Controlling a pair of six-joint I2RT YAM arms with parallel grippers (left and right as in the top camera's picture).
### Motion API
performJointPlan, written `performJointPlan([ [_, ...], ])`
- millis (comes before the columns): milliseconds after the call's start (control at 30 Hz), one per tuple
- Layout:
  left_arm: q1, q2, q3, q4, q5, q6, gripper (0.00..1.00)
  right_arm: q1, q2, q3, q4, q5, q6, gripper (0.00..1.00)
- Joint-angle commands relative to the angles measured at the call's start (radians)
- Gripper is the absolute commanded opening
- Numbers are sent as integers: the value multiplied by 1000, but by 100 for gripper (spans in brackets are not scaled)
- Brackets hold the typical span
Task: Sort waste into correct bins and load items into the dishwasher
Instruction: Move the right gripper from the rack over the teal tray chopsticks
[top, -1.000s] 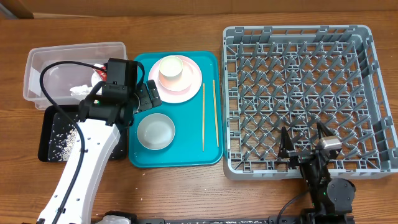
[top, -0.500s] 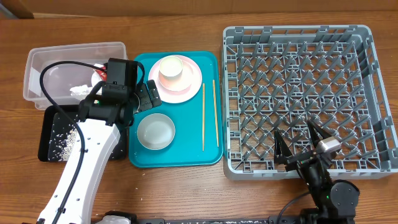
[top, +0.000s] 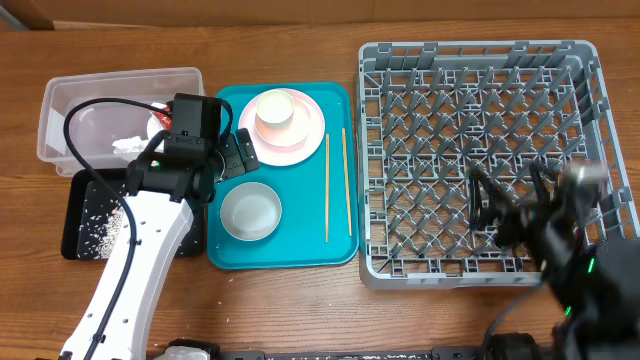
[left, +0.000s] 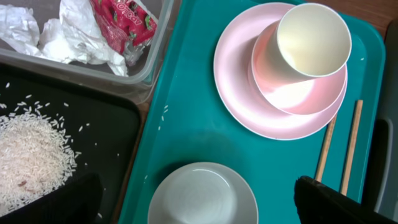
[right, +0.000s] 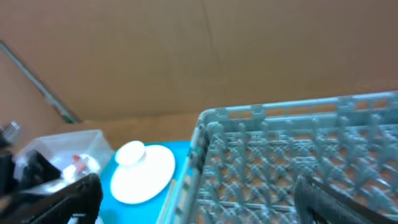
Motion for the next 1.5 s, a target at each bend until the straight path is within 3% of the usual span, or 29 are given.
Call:
performJointPlan([
  [0, 2, -10, 12, 0, -13, 22, 100, 5, 225, 217, -104, -204, 61, 100],
  [100, 2, -10, 12, 0, -13, 22, 100, 19, 484, 407, -235, -413, 151, 100],
  [167, 2, -10, 12, 0, -13, 22, 100, 56, 588, 449, -257, -450, 184, 99],
  [500, 2, -10, 12, 0, -13, 22, 100, 365, 924, 456, -108, -344, 186, 99],
  [700, 2, -10, 12, 0, -13, 22, 100, 537, 946, 456, -86, 0, 185, 100],
  [900, 2, -10, 12, 0, -13, 22, 100, 623, 946, 456, -40, 14, 182, 100],
  [1133, 2, -10, 12, 0, -13, 22, 100, 627, 946, 455, -20, -2, 183, 100],
  [1200, 2, -10, 12, 0, -13, 22, 100, 627, 946, 455, -20, 19, 226, 91],
  [1333, 2, -10, 12, 0, -13, 22, 100, 628, 951, 454, -55, 148, 356, 86],
  [1467, 2, -10, 12, 0, -13, 22, 100, 628, 964, 453, -103, 199, 366, 81],
])
